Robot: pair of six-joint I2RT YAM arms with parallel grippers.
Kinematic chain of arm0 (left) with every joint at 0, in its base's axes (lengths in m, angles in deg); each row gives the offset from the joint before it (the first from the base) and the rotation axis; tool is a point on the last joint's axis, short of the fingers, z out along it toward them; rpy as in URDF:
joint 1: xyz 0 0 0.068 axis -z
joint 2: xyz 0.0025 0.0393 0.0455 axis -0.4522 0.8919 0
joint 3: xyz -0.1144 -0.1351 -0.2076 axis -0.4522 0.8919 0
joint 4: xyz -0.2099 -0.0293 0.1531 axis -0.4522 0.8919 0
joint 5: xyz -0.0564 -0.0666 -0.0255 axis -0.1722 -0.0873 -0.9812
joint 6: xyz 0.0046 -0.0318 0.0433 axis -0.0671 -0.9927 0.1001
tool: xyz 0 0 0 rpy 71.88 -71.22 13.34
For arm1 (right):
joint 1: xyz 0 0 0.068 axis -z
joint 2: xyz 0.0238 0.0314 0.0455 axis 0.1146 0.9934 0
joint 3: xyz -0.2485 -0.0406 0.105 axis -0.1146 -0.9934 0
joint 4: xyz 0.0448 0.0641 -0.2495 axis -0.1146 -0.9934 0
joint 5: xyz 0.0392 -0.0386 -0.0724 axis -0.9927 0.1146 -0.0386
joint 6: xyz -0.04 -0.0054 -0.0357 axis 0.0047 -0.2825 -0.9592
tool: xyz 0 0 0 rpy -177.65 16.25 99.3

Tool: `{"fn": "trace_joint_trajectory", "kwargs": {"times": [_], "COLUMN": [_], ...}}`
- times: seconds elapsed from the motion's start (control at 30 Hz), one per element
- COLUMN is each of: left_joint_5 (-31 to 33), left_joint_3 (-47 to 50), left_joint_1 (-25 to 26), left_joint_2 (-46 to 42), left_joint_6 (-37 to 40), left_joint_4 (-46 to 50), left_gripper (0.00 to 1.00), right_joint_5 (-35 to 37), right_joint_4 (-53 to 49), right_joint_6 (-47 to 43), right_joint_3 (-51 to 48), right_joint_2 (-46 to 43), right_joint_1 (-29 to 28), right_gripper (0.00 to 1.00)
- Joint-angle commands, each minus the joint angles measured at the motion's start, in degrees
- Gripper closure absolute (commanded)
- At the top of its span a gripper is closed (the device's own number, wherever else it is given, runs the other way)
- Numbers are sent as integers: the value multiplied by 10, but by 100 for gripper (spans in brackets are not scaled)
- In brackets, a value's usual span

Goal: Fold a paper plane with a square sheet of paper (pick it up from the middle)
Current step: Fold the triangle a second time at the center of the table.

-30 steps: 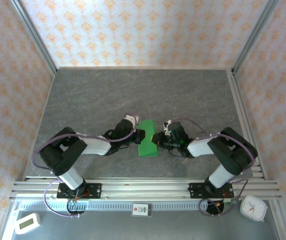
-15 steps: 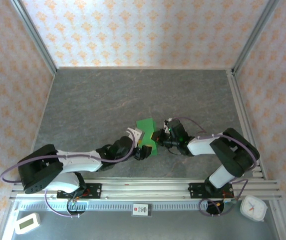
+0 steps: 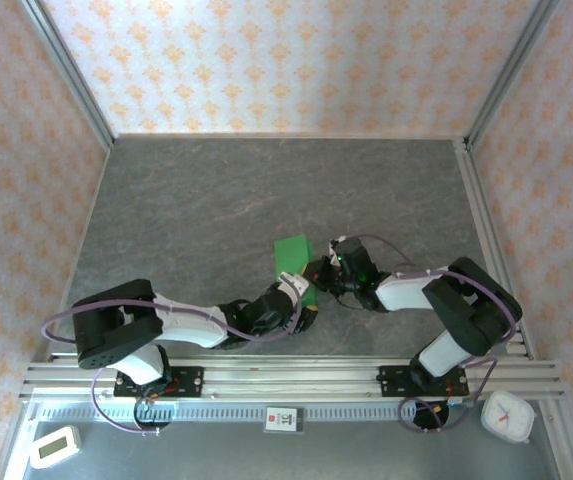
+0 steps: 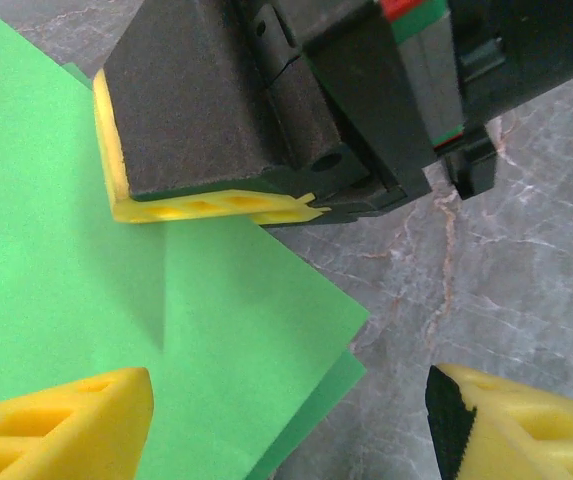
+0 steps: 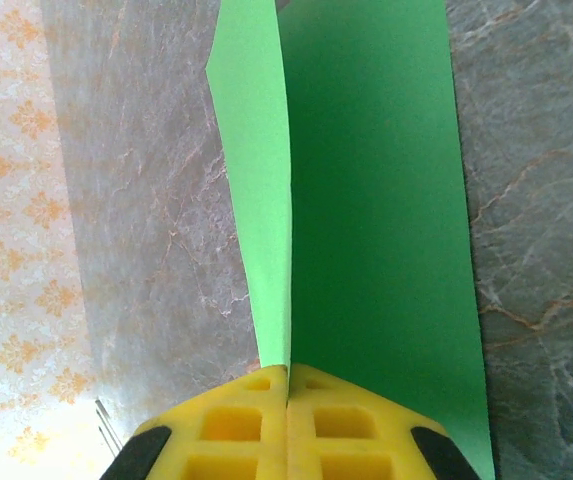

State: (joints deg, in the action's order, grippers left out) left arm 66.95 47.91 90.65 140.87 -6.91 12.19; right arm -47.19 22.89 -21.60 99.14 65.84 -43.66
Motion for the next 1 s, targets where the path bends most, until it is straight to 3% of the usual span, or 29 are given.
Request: {"fn": "trace_joint_trajectory", "kwargs": {"times": [0.0,0.13,0.33,0.4,0.5,0.6,0.77,0.97], "left_joint_5": [38,50,43,33,21,-5,-61,-85], "left_joint_3": [-21,-27,-29,-28,-21,-4,22,35], "left_joint_1": [2,2,1,0,-4,-15,-37,-44], "left_joint_2": [18,30,31,31,25,10,-16,-26], "left_joint_6": [23,29,37,38,29,14,-4,-11], "left_joint_4": [-16,-24,-39,-40,-44,-56,-70,-72], "left_gripper": [27,41,89,100,100,100,100,100], "right_joint_5": [3,0,-4,-7,4,42,105,58], "right_joint_4": [1,8,17,15,-23,-98,-200,-210], "right_joint_6": [6,7,9,4,-23,-68,-135,-195], "right_joint_3": [9,3,-6,-6,2,19,58,131], "right_joint_2": [-3,-3,-1,-4,-21,-52,-87,-30], "right_joint_1": [-4,-4,-5,-5,-2,9,25,26], "right_gripper": [100,100,99,88,64,56,58,80]}}
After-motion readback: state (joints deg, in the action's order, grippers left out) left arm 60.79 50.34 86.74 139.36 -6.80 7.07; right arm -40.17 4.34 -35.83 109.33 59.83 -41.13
